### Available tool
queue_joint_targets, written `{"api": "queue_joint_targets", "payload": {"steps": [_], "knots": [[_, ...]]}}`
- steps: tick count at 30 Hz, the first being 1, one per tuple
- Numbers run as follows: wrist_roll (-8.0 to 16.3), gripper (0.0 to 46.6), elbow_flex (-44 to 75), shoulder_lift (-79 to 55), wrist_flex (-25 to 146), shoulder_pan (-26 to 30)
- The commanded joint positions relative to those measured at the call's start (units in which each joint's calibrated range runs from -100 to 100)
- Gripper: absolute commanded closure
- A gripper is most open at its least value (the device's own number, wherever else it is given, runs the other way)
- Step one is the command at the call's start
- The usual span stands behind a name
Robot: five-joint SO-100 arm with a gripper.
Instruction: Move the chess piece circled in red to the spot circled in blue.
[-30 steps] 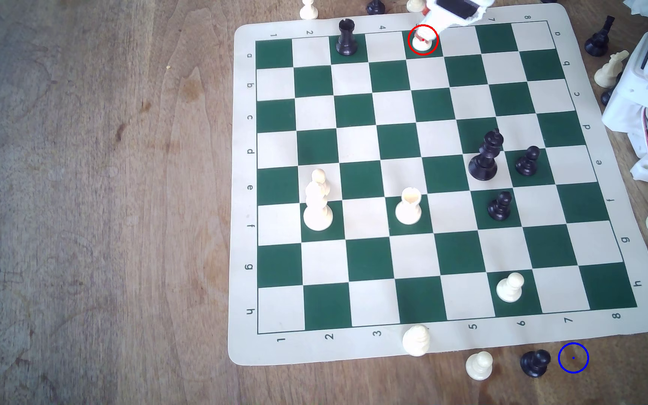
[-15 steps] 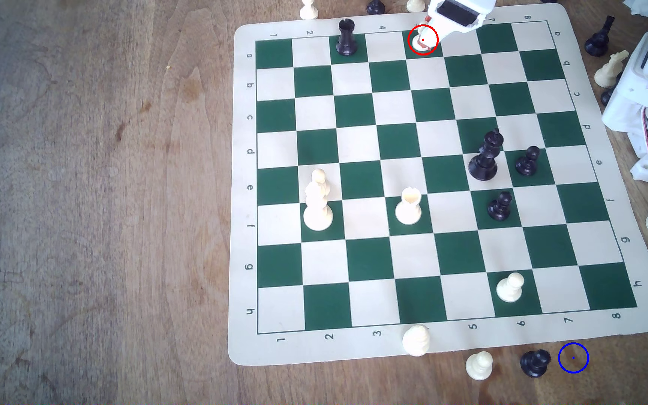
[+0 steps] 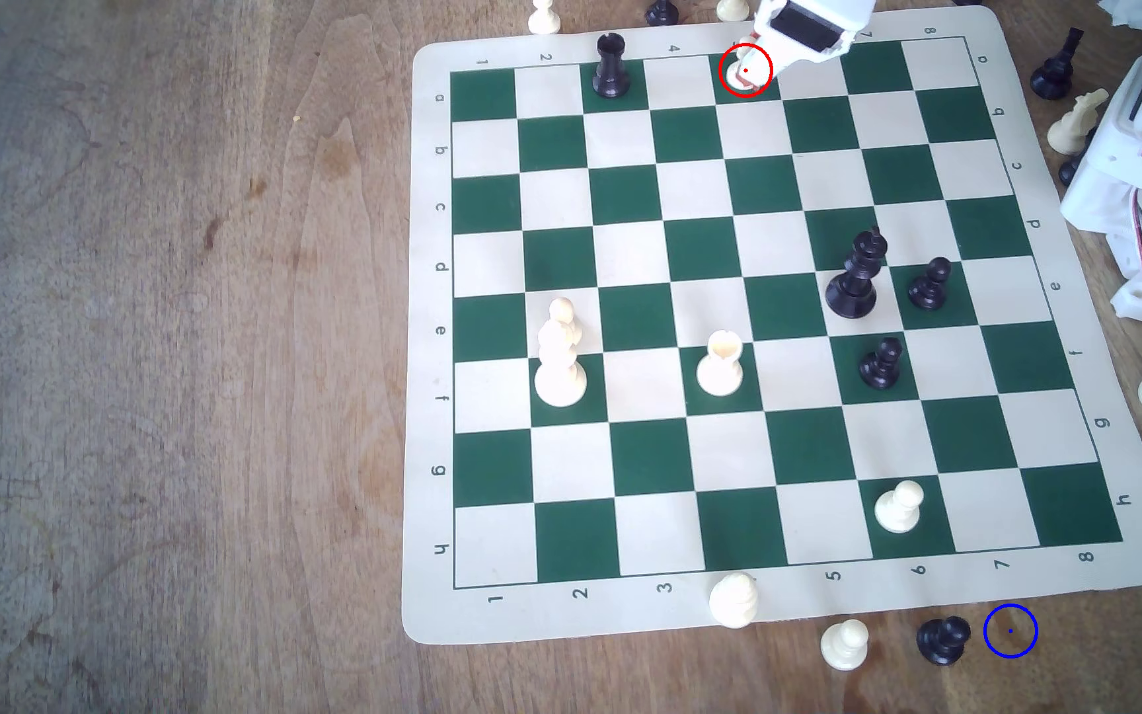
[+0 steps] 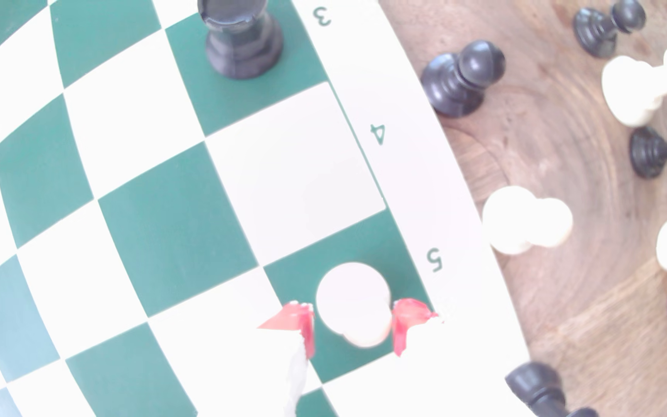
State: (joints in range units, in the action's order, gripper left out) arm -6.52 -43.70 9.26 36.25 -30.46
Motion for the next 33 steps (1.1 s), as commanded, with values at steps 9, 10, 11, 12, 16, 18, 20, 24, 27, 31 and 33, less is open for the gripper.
{"api": "queue_joint_targets", "payload": {"steps": [9,10,11,12,16,18,20,24,27,31,33], "knots": [[0.5,39.0,0.2,0.2,-1.7,0.0],[0.5,40.6,0.2,0.2,-1.7,0.1],[0.5,42.9,0.2,0.2,-1.7,0.1],[0.5,45.2,0.2,0.2,-1.7,0.1],[0.5,46.4,0.0,0.3,-1.7,0.1],[0.5,46.4,-0.2,0.4,-1.7,0.3],[0.6,46.4,-0.2,0.5,-1.8,0.3],[1.0,46.4,-0.2,1.5,-1.6,0.6],[2.1,46.4,-0.4,4.2,-1.0,1.4],[2.2,46.4,-1.3,10.1,2.1,2.6],[2.2,46.4,-1.2,13.7,2.6,2.4]]}}
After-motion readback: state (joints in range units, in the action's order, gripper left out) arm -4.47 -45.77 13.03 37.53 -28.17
